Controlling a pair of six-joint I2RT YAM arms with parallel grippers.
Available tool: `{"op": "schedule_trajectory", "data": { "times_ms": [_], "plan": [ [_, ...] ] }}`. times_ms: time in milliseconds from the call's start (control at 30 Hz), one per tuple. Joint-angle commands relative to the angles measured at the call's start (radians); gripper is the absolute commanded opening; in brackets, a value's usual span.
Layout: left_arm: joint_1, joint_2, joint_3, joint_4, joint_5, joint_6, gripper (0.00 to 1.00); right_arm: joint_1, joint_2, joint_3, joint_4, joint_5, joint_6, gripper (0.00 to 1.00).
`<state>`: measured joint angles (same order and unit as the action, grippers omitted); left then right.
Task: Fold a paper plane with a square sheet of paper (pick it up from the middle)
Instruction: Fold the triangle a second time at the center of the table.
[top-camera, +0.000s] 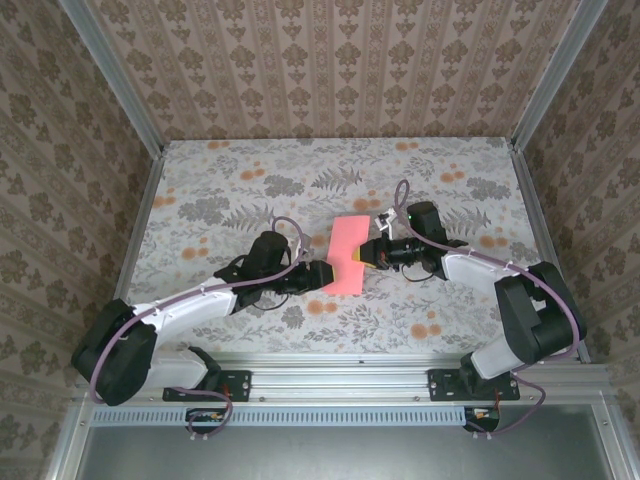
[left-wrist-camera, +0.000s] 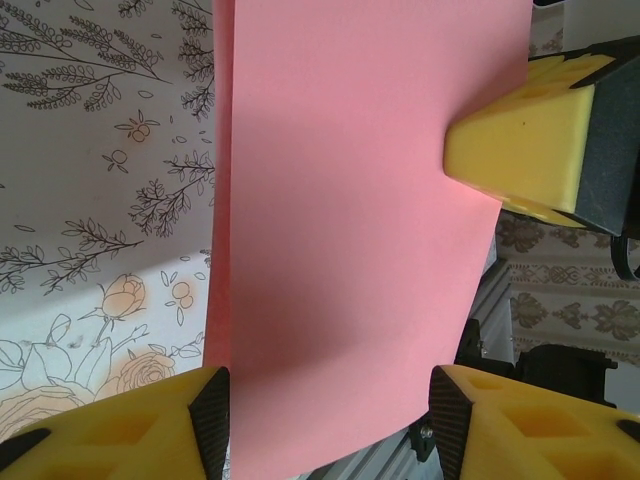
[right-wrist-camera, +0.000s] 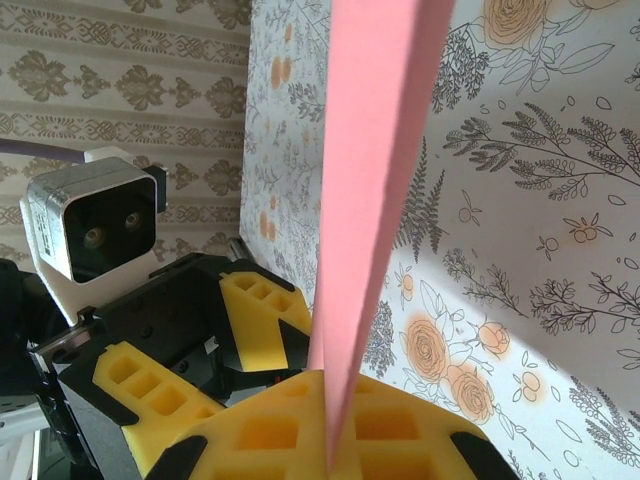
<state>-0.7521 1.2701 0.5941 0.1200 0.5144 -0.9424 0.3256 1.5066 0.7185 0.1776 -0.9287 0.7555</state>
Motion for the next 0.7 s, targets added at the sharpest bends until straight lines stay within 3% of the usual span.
{"op": "schedule_trajectory", "data": {
  "times_ms": [0, 667],
  "plan": [
    [-0.009, -0.018, -0.004, 0.005, 0.028, -0.025, 0.57, -0.004, 0.013, 0.024, 0.025, -0.02, 0.002, 0.04],
    [-0.023, -0.069, -0.012, 0.017, 0.037, -0.064, 0.53, -0.018, 0.004, 0.006, 0.036, -0.033, -0.001, 0.04]
  ]
}}
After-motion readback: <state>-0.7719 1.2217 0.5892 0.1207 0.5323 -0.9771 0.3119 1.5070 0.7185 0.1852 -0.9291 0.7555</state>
